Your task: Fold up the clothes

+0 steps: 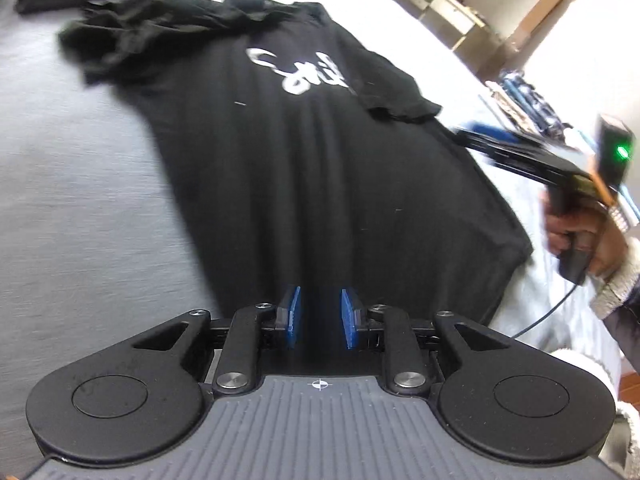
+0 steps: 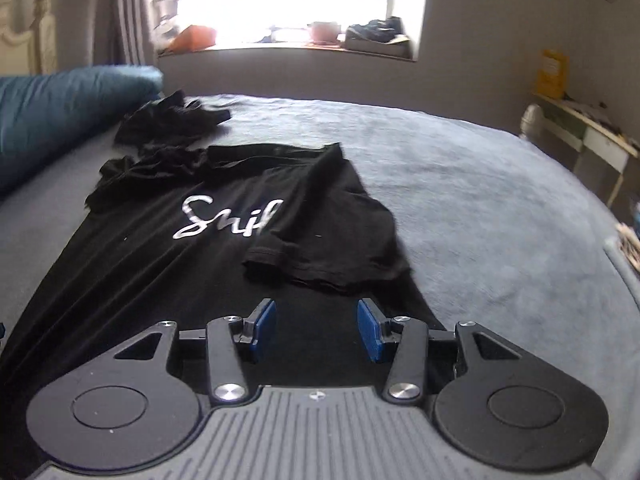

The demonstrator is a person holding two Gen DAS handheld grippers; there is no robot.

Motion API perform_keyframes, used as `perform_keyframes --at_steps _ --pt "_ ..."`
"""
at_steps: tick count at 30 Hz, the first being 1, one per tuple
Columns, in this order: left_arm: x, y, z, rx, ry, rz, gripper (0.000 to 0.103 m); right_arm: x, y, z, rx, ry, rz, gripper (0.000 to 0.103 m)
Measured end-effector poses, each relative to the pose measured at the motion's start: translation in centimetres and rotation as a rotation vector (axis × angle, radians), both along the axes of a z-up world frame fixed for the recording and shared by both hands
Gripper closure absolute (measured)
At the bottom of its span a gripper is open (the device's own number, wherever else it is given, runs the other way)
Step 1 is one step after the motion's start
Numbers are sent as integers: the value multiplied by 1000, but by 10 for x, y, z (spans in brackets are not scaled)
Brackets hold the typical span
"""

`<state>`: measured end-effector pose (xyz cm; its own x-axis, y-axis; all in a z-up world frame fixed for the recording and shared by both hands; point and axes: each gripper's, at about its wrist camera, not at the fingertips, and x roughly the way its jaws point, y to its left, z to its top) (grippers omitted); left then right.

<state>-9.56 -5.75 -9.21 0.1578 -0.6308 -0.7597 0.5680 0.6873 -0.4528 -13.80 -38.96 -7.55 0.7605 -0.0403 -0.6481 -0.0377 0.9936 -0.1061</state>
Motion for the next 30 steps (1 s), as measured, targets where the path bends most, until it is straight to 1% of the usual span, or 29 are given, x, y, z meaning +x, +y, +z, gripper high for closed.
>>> perform_keyframes --at_steps 5,7,8,9,10,11,12,15,18,20,23,26,27,28,29,30 --pt "-5 -18 -16 -27 4 -24 82 51 27 -31 -77 53 80 57" --pt "-3 -17 -23 -37 23 -19 82 71 36 -44 -104 75 110 59" --pt "-1 -15 -26 -48 37 -17 82 79 37 -49 -97 83 117 62" --pt "1 -13 -29 -58 51 -15 82 85 34 -52 -71 89 116 71" --pt "3 -11 -32 -68 65 -13 82 89 27 -53 -25 87 103 89" --pt "5 -10 -34 -78 77 -14 82 92 18 -51 40 77 77 97" --pt "7 -9 -36 -89 89 -16 82 94 7 -48 100 59 47 100" --pt "14 -6 -42 -117 122 -26 82 99 -31 -25 258 -12 -47 101" --pt "18 -6 -46 -130 129 -44 82 120 -75 -2 345 -61 -131 101" --pt "19 -6 -48 -140 135 -48 82 146 -104 15 360 -104 -184 101" --pt "21 -3 -49 -147 155 -37 82 192 -149 43 353 -209 -281 101" --pt "21 -2 -49 -145 169 -31 82 228 -186 61 297 -292 -410 100" --pt "22 -2 -49 -144 172 -32 82 236 -198 62 297 -304 -458 98" --pt "22 -3 -49 -142 174 -34 82 240 -210 61 317 -302 -509 93" --pt "23 -3 -49 -141 177 -38 82 243 -223 59 351 -293 -554 85" --pt "24 -4 -49 -141 180 -42 82 241 -233 54 390 -281 -596 59"
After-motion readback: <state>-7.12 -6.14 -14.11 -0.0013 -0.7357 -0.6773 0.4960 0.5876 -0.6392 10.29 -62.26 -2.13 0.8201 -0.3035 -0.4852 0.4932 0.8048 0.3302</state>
